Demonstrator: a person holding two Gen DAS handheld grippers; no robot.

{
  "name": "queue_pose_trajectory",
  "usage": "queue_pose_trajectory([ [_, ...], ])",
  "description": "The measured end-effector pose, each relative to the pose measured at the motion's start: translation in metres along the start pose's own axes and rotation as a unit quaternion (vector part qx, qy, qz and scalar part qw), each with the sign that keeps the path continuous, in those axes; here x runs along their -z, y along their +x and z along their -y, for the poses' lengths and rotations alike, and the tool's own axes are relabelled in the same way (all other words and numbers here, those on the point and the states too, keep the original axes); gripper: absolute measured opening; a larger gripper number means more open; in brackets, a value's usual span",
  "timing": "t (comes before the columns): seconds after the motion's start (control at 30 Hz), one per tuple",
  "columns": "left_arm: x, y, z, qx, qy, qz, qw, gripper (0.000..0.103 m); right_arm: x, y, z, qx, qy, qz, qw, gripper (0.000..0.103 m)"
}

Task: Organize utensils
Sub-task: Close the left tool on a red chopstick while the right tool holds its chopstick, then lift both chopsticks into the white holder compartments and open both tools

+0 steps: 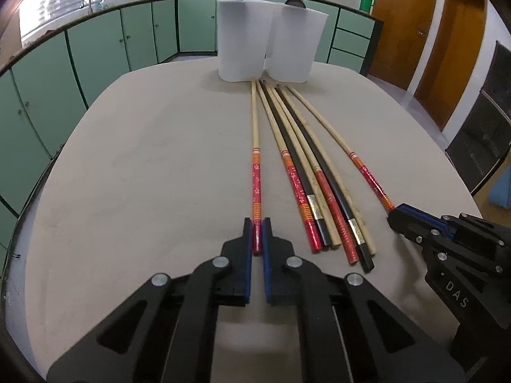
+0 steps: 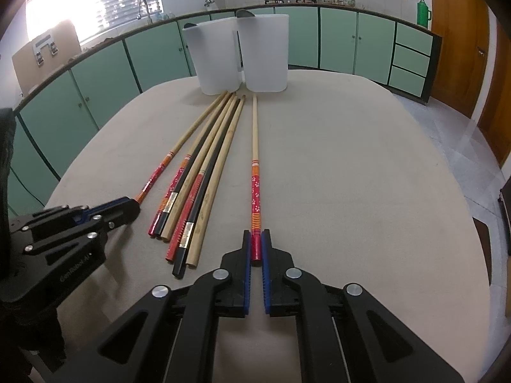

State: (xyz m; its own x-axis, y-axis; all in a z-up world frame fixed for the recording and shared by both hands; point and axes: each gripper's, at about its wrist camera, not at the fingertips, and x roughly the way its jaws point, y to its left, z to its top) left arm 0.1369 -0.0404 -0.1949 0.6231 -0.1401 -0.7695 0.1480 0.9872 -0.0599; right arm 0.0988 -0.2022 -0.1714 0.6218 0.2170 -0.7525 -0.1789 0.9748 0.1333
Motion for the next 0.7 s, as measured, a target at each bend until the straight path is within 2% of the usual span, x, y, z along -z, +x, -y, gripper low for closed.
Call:
queue_pose_trajectory([
  [0.37,0.000,-0.009,-0.004,0.005,-0.003,0.008,1.0000,0.005,-0.001,-0.010,0.005,-0.005,0.014,0.020,1.000,0.006],
  [0.7,-0.023,-0.058,-0.006,-0.001,0.009,0.070,0.9975,0.005,-0.022,-0.043,0.005,-0.005,0.007,0.068,0.998,0.006],
])
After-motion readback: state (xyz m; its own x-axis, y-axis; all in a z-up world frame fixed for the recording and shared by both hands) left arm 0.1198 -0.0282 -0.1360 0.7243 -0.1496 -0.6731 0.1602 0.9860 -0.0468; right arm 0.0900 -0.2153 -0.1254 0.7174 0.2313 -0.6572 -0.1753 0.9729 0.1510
